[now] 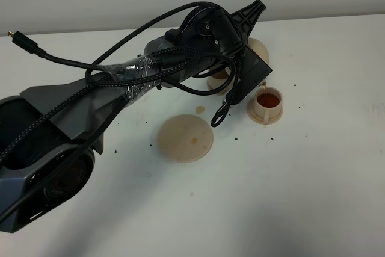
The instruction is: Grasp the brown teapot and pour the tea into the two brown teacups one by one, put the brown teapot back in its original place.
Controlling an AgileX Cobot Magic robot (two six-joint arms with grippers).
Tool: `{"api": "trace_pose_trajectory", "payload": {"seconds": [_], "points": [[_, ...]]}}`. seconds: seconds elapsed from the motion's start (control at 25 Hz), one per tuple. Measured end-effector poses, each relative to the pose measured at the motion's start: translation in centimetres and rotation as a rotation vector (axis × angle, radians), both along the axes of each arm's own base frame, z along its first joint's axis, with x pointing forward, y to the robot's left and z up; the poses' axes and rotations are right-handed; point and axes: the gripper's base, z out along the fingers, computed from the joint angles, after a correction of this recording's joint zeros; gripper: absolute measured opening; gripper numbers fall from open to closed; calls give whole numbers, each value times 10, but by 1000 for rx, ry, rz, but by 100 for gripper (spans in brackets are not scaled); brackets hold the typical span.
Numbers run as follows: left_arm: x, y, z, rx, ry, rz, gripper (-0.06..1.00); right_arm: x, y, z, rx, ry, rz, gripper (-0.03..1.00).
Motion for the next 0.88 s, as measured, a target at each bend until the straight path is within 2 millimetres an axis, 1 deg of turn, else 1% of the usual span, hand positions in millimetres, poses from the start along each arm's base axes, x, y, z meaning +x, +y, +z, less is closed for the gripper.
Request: {"api": "trace_pose_trajectory", "payload": {"seconds": [0.44, 0.88], "points": [[0, 0, 0, -17, 8, 18, 15, 0, 0, 0, 0, 0, 0, 24], [-5, 1, -5, -104, 107, 104, 15, 0, 0, 0, 0, 0, 0, 24]]}}
